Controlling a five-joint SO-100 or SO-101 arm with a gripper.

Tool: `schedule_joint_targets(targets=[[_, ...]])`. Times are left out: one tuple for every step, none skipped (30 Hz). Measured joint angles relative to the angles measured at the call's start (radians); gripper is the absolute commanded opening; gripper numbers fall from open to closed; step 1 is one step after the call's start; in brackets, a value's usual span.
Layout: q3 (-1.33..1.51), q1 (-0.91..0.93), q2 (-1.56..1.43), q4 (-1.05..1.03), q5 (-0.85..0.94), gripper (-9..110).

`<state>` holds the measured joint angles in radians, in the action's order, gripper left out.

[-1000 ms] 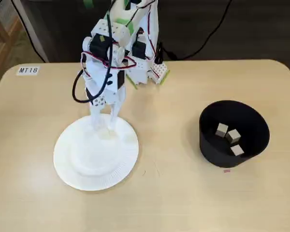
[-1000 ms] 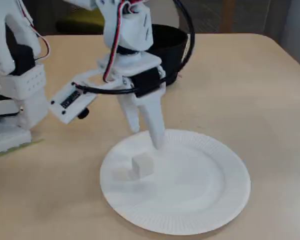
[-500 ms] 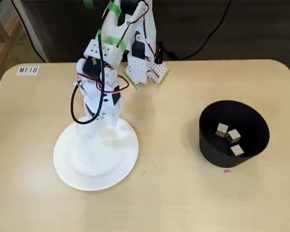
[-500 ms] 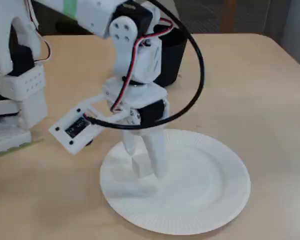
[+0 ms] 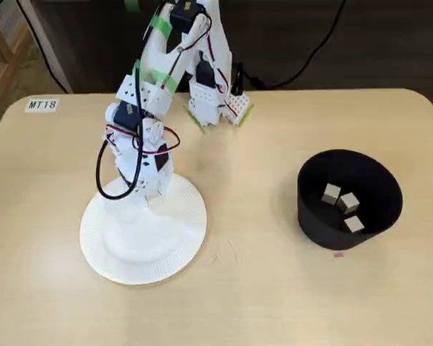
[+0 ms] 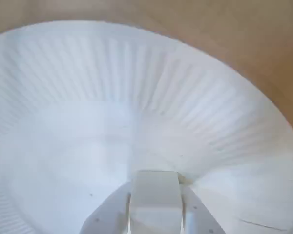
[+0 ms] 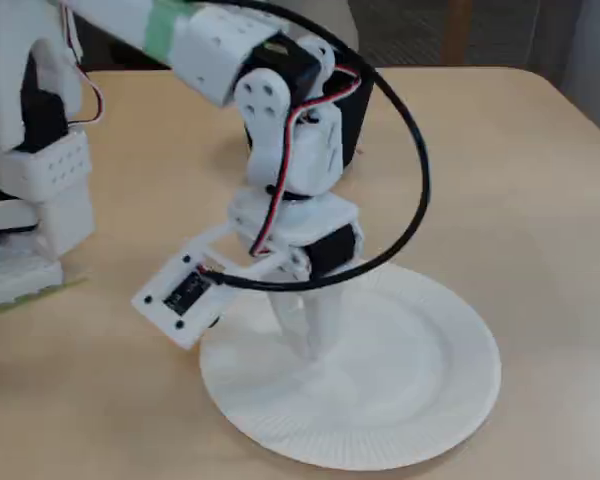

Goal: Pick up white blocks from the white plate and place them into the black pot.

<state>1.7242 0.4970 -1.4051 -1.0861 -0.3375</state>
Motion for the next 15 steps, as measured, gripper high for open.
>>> schedule_joint_targets(targets=[[-0.018, -0.002, -0.014, 0.0, 0.014, -2], [-0.038, -0.012, -0.04, 0.0, 0.029, -2], [-0.063, -0.029, -0.08, 0.0, 0.054, -2], [-0.084, -0.054, -0.132, 0.0, 0.075, -2], [-0.097, -0.091, -0.196, 0.0, 0.094, -2], [-0.104, -0.133, -0.265, 0.0, 0.106, -2], [-0.107, -0.187, -0.337, 0.0, 0.117, -2], [-0.109, -0.252, -0.41, 0.0, 0.127, -2], [-0.109, -0.325, -0.477, 0.0, 0.14, -2], [-0.109, -0.411, -0.541, 0.0, 0.152, -2], [-0.104, -0.492, -0.588, 0.005, 0.167, -2], [-0.083, -0.588, -0.635, 0.018, 0.187, -2], [-0.043, -0.683, -0.675, 0.051, 0.206, -2], [0.005, -0.759, -0.707, 0.089, 0.216, -2], [0.067, -0.841, -0.739, 0.143, 0.225, -2]])
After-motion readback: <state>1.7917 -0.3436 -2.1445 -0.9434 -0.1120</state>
